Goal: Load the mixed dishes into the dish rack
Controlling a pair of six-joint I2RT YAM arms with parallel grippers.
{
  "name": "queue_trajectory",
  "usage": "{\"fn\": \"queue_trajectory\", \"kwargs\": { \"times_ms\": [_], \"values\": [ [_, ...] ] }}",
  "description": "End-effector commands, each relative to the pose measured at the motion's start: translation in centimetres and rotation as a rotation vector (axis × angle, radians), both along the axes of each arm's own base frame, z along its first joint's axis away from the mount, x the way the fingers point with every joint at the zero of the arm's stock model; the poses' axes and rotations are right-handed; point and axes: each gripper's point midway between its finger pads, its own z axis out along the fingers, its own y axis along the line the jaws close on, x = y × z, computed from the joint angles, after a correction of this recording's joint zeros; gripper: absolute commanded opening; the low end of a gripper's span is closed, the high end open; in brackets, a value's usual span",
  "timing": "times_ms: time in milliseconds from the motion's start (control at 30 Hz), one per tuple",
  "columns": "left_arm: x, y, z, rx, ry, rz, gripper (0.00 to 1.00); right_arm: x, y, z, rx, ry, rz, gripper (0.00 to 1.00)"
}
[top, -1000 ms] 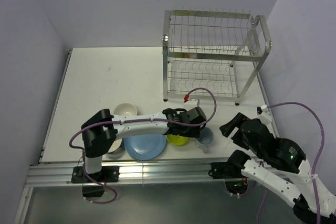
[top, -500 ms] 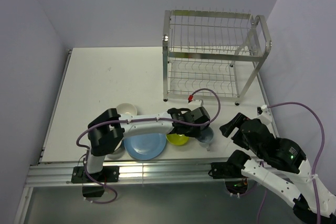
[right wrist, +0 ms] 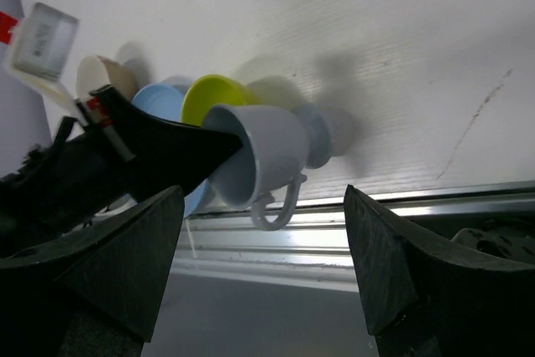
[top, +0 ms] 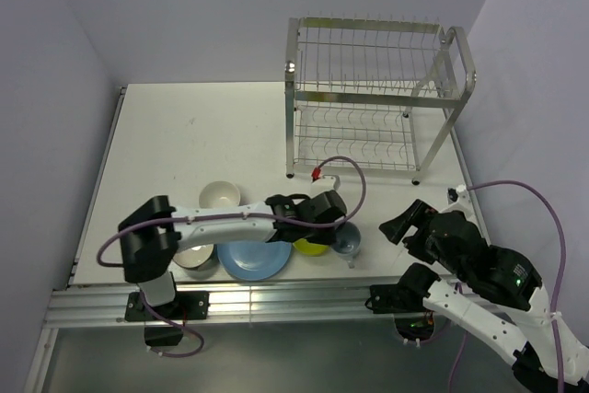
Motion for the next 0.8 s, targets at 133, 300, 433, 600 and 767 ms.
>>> {"fn": "queue_trajectory", "kwargs": {
  "times_ms": [133,300,433,600,767],
  "values": [
    [1.0,2.5,16.2,-0.458,-0.247,0.033,0.0,-0.5,4.9,3.7,0.192,-0.086,0.214,0.83],
    [1.3,6.9,20.6,-0.628,-0.359,0.05,0.0,-2.0,8.6,5.4,0.323,-0.103,0.415,0.82],
    [0.8,11.1,22.7,-0.779,-0.437,0.073,0.0,-3.0,11.2,7.7,0.479,-0.169,0.545,0.8],
    [0.2,13.3,24.7,-0.94,-0.499,0.09,0.0,-5.1,13.6,10.9,0.666,-0.251,0.736,0.78],
    [-0.7,14.7,25.7,-1.087,-0.531,0.096,0.0,-5.7,14.8,13.9,0.814,-0.34,0.823,0.77]
  ]
}}
